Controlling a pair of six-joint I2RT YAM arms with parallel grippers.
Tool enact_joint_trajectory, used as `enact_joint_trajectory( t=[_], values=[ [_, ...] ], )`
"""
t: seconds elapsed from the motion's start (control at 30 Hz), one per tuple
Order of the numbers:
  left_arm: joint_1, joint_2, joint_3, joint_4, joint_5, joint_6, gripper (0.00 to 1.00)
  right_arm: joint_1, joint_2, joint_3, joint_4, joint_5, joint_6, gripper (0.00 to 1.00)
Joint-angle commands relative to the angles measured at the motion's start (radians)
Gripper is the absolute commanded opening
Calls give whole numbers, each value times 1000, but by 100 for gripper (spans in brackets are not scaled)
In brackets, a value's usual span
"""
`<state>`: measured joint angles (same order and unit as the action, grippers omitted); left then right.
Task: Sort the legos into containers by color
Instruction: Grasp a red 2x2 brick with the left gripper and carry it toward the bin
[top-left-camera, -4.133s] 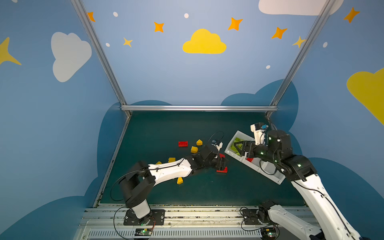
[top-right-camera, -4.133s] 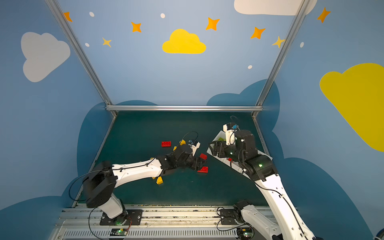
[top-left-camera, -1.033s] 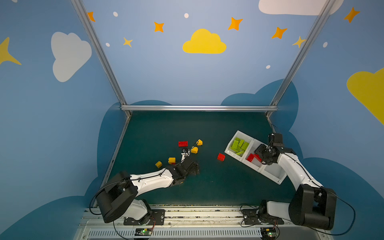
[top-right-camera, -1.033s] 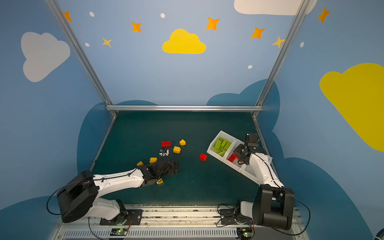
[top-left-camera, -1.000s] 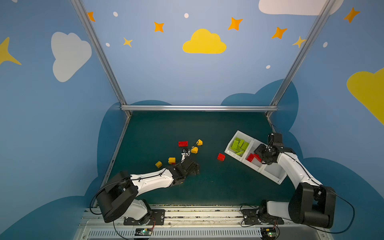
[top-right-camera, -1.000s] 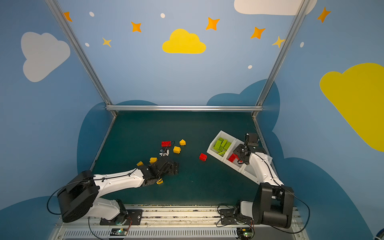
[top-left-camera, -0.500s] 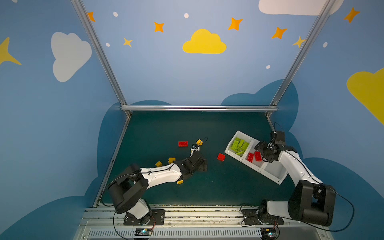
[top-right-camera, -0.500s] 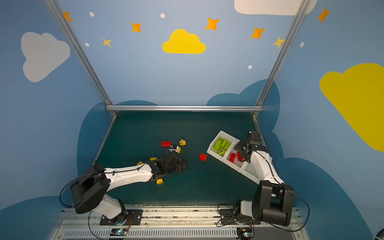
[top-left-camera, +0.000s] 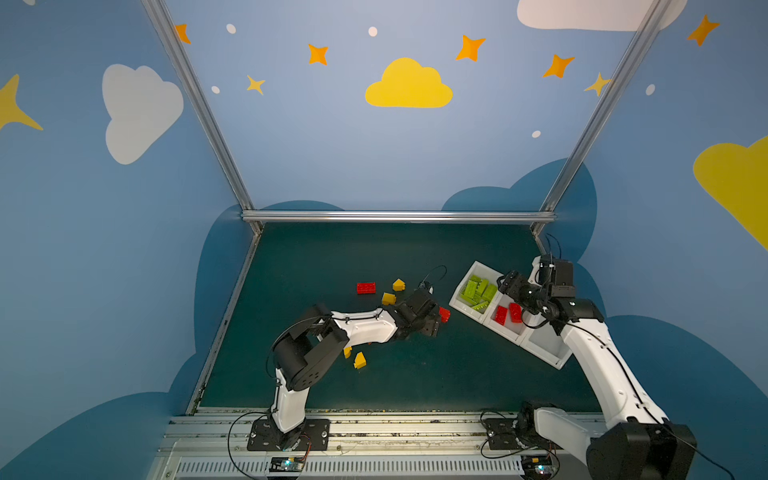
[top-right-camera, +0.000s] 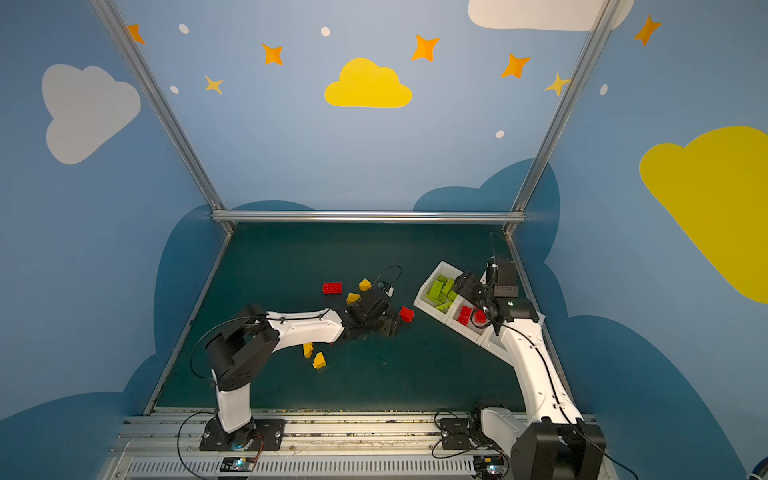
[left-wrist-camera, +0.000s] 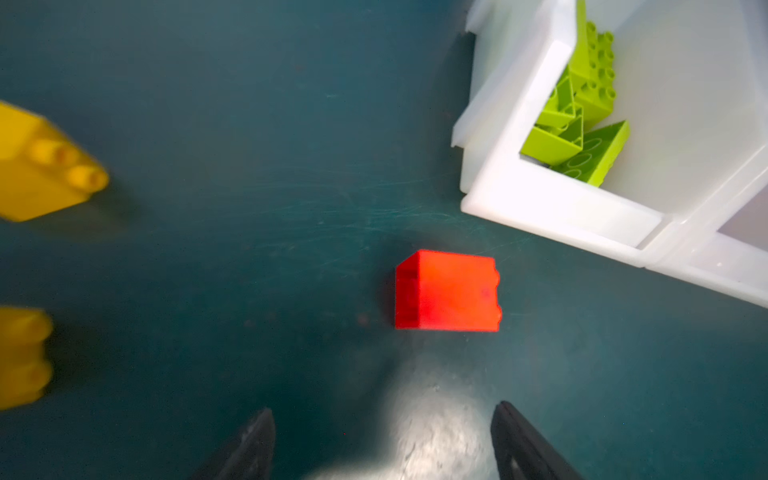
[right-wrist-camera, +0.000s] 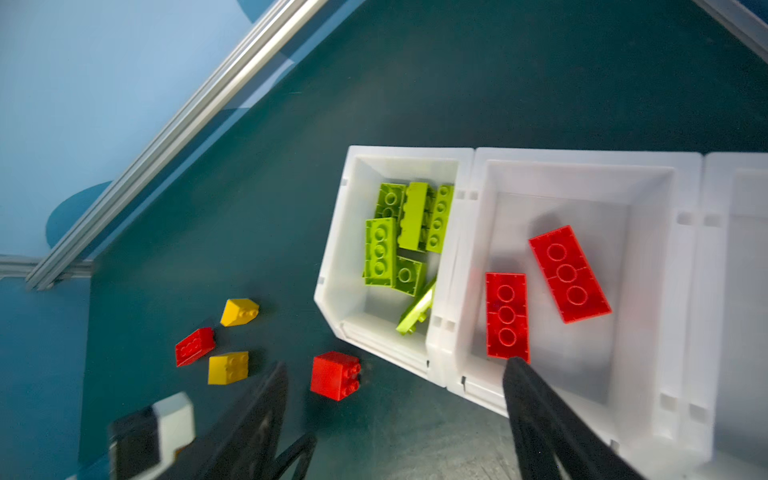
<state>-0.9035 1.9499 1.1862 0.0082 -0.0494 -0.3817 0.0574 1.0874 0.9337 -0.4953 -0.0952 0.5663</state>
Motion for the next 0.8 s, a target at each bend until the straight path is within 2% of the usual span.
enact_joint_trajectory(
  t=[0.0,0.27,0.5,0.77],
  values=[
    [0,60,72,-19,40,65,79,27,-39,-10,15,-23,-17,79],
    [10,184,219,-64,25,73,74,35,-120,-66,88,-27,-4,79],
    [11,238,287,-75,26,104,68,36,-136,-73,85,-28,-23,79],
    [8,258,308,-88,44,110,45,37,-129,-78,94,-31,-23,79]
  ],
)
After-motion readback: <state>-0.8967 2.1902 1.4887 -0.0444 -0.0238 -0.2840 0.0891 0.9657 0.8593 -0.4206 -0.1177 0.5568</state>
